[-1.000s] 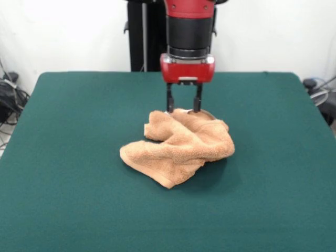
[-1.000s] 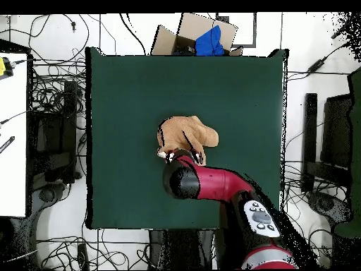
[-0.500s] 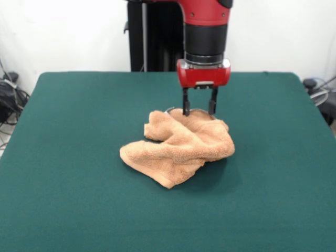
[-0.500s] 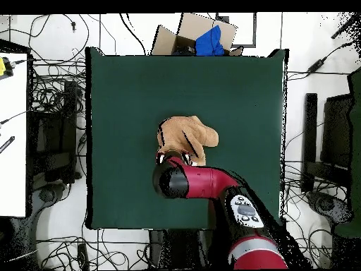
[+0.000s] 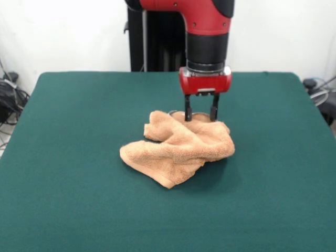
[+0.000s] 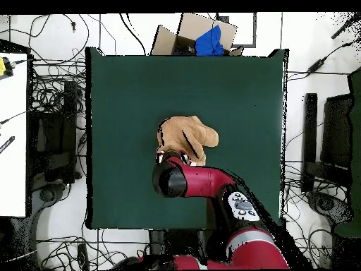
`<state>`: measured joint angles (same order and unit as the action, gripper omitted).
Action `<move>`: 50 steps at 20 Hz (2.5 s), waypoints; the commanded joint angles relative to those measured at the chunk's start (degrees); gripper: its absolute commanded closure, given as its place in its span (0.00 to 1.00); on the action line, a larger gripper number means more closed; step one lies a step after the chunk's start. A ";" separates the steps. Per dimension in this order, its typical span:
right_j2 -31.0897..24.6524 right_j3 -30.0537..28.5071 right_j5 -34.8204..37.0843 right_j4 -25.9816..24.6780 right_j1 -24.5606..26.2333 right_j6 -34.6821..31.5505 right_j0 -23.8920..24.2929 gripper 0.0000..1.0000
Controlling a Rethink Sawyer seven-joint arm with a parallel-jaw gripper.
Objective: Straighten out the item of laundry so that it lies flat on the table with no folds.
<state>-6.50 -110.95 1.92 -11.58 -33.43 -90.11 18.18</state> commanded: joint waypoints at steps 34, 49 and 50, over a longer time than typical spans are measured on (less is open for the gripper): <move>-0.64 -2.66 -6.88 0.33 3.38 -12.38 1.52 1.00; 0.21 -12.22 -7.53 0.72 0.05 -13.31 1.77 1.00; 0.28 -12.61 -7.71 0.78 -0.01 -13.38 1.69 1.00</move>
<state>-6.31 -118.08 -3.89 -11.53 -33.39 -90.11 19.61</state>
